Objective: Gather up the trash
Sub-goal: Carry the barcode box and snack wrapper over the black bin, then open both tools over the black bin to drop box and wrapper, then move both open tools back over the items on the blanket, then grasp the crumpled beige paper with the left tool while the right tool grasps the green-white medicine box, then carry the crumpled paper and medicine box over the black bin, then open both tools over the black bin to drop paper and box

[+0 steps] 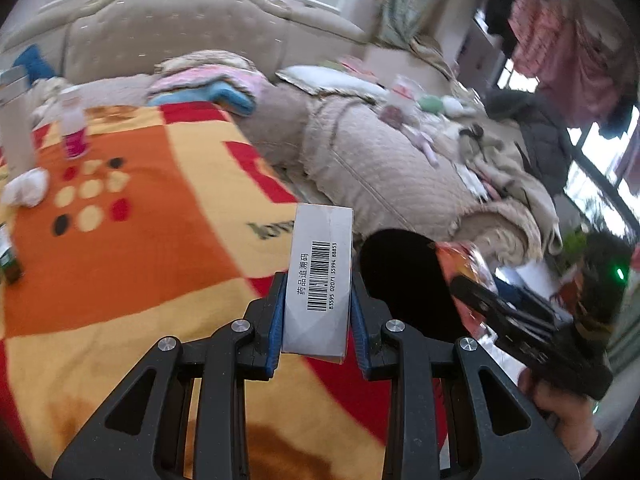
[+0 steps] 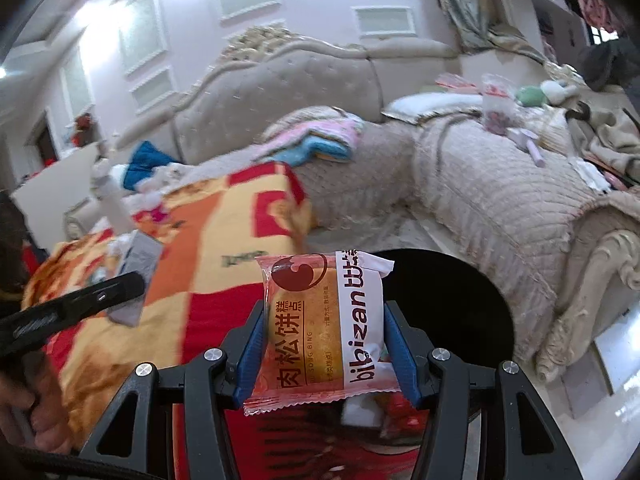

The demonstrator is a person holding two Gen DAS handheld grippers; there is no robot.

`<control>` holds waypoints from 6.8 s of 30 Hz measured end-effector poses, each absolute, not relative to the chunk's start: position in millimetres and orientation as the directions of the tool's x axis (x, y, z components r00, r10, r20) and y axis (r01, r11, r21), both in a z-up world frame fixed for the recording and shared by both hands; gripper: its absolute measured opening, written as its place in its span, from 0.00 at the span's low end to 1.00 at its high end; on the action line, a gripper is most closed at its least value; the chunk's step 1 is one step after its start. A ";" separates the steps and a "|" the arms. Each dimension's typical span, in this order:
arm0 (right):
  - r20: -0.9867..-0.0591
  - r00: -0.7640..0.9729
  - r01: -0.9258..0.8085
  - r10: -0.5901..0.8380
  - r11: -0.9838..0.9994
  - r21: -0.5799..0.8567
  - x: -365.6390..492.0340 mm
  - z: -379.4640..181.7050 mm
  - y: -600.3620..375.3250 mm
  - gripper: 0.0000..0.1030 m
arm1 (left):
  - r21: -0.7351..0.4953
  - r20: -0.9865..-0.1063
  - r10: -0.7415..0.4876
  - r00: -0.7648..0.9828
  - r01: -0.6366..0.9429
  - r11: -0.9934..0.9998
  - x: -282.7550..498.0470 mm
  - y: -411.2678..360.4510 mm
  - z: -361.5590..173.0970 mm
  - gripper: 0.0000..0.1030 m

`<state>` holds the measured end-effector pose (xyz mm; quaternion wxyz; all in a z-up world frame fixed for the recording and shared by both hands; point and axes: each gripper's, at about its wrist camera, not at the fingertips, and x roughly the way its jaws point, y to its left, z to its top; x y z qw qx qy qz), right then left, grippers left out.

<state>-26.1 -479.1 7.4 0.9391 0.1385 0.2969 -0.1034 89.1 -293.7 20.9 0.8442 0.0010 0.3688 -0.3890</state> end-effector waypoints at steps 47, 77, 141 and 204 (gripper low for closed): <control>-0.678 0.685 0.498 -0.266 0.851 0.169 11.6 -24.3 -545.5 0.54 | -0.363 -0.676 -0.703 0.224 0.728 0.581 95.0 -389.1 -9.8 0.44; -0.646 0.761 0.080 0.060 0.980 0.185 87.1 -4.3 -335.5 0.60 | -0.278 -0.622 -0.298 0.724 0.151 0.949 158.8 -28.0 21.1 0.55; -0.678 0.695 -0.223 0.238 0.968 0.111 89.8 -9.9 -254.7 0.23 | -0.202 -0.739 -0.215 0.639 0.094 0.975 167.0 9.8 -35.0 0.26; -0.709 0.682 0.491 -0.177 0.830 0.264 -13.0 -29.1 -544.9 0.51 | -0.212 -0.699 -0.628 0.342 0.740 0.639 97.4 -414.0 -1.0 0.65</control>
